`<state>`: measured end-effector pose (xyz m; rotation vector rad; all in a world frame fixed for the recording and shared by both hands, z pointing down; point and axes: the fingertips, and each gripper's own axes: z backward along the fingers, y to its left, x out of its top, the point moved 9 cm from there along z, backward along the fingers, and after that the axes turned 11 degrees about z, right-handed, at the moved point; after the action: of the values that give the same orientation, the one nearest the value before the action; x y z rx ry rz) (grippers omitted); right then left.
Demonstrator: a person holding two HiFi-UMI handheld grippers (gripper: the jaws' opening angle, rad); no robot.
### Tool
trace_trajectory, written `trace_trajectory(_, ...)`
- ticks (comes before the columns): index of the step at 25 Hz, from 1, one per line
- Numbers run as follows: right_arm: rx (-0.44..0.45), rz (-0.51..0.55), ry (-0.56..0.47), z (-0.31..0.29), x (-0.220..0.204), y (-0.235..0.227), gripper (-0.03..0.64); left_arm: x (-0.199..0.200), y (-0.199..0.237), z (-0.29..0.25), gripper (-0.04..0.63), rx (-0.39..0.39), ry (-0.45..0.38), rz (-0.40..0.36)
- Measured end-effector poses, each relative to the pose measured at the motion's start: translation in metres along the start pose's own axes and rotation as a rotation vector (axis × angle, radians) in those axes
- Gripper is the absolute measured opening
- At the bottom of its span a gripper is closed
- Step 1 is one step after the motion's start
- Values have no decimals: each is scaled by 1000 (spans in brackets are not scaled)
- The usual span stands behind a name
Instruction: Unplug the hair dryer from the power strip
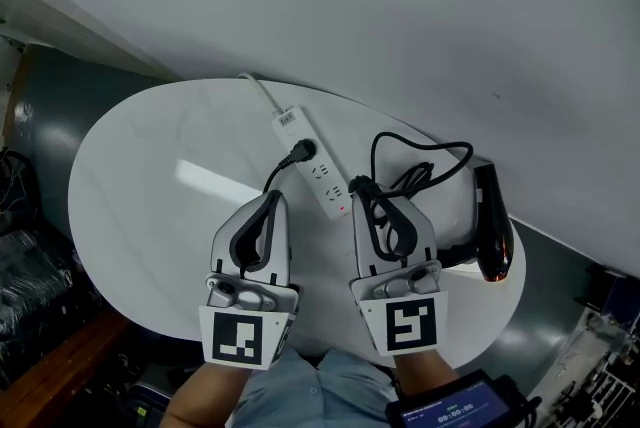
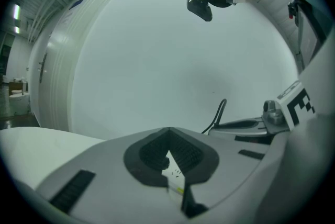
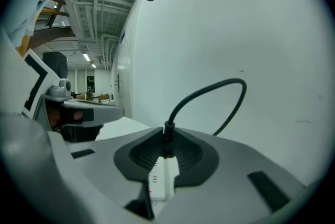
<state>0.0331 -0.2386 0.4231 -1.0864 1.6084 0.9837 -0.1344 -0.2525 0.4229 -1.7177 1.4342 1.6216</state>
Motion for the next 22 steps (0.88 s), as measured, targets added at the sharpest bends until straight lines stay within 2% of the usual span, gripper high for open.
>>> trace_trajectory(4,30,73,50,18,-19,0,54,1,-16,5,-2,-26,-11,-17)
trace_trajectory(7,91,198,180,39,-40,0,66,1,-31,13,-2,-42,-21,-33)
trace_trajectory(9,95,184,240,54,-51,0,91,-1,-41,19,-2,-49,-28,-42)
trace_trajectory(12,67,75,277,75,-59,-2,111,-3,-57,29,-2,-62,-44,-66)
trace_trajectory(16,58,98,213,98,-49,-10,115,1,-78,45,-2,-97,-110,-160)
trace_trajectory(22,74,163,1,123,5,-24,114,25,-110,79,-2,-59,-217,-200)
